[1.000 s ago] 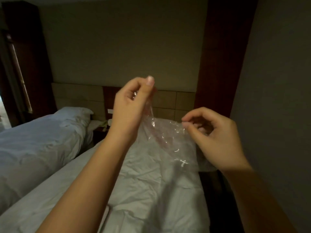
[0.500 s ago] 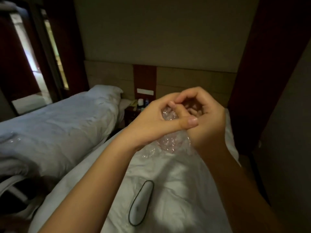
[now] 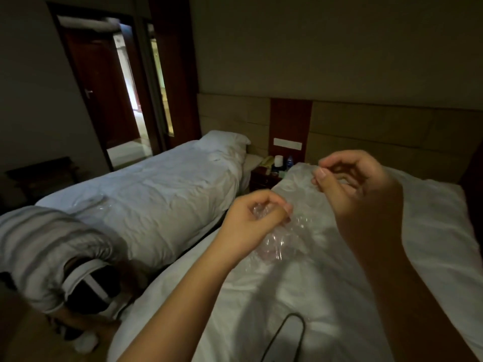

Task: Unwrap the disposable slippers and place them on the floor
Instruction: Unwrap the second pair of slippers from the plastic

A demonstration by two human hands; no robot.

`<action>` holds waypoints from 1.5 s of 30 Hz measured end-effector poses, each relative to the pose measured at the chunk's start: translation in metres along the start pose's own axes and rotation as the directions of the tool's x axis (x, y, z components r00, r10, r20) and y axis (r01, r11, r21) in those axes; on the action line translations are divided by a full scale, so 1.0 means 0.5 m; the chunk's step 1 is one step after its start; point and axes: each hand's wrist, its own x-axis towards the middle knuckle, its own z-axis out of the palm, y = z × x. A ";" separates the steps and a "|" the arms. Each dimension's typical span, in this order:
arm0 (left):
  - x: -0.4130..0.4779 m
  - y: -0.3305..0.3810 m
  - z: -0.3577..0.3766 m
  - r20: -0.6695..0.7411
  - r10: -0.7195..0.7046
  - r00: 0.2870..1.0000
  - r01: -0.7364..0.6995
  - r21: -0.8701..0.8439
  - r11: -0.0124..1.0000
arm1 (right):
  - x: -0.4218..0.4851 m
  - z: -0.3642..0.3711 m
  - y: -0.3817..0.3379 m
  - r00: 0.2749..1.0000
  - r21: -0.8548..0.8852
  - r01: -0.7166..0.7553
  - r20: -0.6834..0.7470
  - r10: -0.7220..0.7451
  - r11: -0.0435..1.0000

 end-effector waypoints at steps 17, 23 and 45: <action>0.097 -0.358 -0.130 0.095 -0.127 0.987 0.120 0.068 0.990 | -0.233 0.128 0.238 0.818 -0.104 -0.560 -0.224 0.529 0.822; -0.052 -0.601 -0.103 0.232 -0.266 0.935 0.223 0.196 0.955 | -0.483 0.158 0.367 0.598 -0.130 -0.799 -0.277 0.752 0.587; -0.349 -1.137 0.030 -0.120 -0.615 0.779 0.624 0.238 0.744 | -1.051 0.205 0.804 0.030 -0.306 -0.949 -0.338 0.941 -0.079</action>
